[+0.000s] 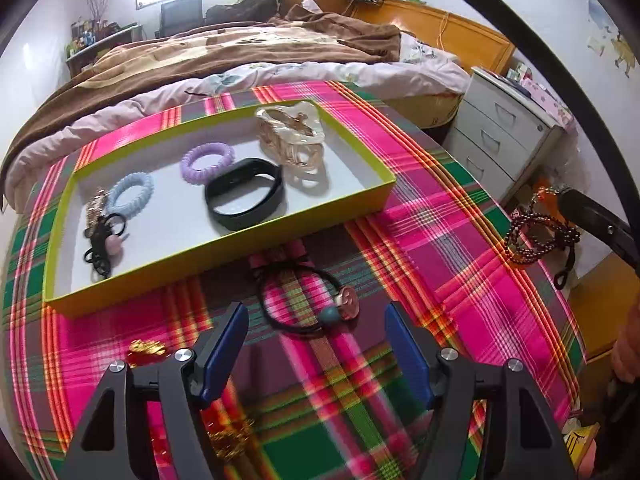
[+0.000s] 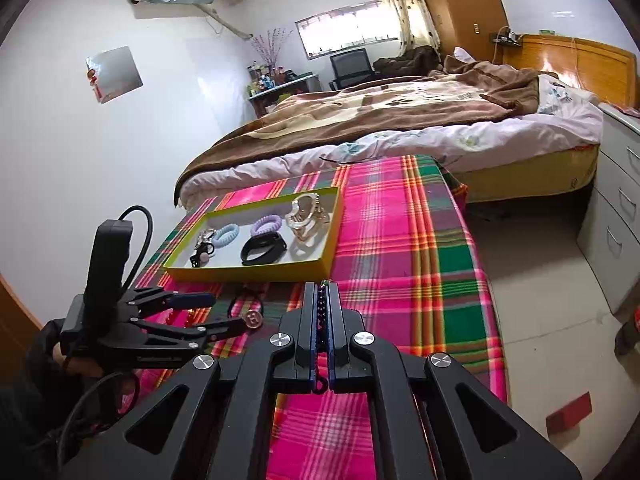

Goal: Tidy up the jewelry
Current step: 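Grasp the black hair tie with pendant using the left tool, then lower both held items into the yellow box and open both tools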

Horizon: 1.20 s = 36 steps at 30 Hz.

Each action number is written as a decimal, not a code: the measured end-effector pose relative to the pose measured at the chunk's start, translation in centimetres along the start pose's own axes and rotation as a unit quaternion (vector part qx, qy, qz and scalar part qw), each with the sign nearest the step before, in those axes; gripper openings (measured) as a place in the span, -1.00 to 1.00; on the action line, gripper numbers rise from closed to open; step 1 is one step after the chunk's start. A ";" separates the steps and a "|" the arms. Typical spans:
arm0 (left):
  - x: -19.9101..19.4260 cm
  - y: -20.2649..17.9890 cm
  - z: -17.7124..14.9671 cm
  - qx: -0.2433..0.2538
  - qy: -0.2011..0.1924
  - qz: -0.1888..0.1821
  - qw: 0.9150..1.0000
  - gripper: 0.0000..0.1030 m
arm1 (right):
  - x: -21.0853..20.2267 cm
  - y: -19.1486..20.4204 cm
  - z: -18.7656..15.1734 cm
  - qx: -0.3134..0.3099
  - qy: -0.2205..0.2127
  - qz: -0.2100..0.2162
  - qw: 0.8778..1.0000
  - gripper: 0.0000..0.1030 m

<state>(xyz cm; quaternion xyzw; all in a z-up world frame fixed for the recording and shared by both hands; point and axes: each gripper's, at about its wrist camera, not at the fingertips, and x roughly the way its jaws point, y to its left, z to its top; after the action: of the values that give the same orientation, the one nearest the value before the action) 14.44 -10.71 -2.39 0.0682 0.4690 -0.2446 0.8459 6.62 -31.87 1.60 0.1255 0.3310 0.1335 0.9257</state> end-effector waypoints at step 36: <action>-6.0 5.8 4.3 -0.055 -0.079 0.030 0.995 -0.68 | 4.1 3.6 4.0 -0.033 -0.004 0.029 0.999 -0.94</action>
<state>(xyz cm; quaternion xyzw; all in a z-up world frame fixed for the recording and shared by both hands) 17.83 -5.03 4.25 0.0168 0.4113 -0.1973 0.8897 11.70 -27.75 3.34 0.1049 0.3186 0.1710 0.9264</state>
